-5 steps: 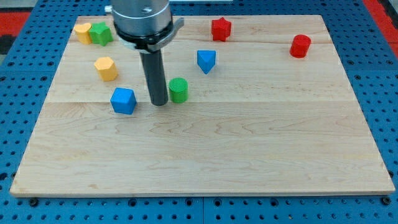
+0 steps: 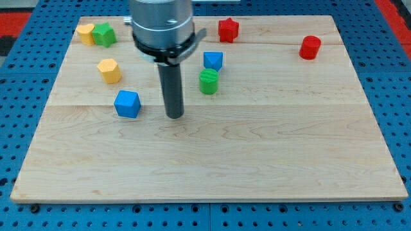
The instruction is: Place the blue cube below the green circle to form a vertical line
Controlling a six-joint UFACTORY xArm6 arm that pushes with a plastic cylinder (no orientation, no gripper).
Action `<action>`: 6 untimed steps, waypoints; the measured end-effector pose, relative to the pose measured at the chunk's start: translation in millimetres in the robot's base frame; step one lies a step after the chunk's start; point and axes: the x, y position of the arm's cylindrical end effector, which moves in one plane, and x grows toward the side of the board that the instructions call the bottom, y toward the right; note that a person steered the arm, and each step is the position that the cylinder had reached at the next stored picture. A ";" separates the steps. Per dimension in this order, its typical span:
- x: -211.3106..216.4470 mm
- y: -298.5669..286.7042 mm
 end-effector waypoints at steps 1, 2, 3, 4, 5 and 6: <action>48.9 -45.6; 42.7 -138.4; -0.1 -151.3; -18.0 -97.4; -14.7 -12.3; -14.7 46.4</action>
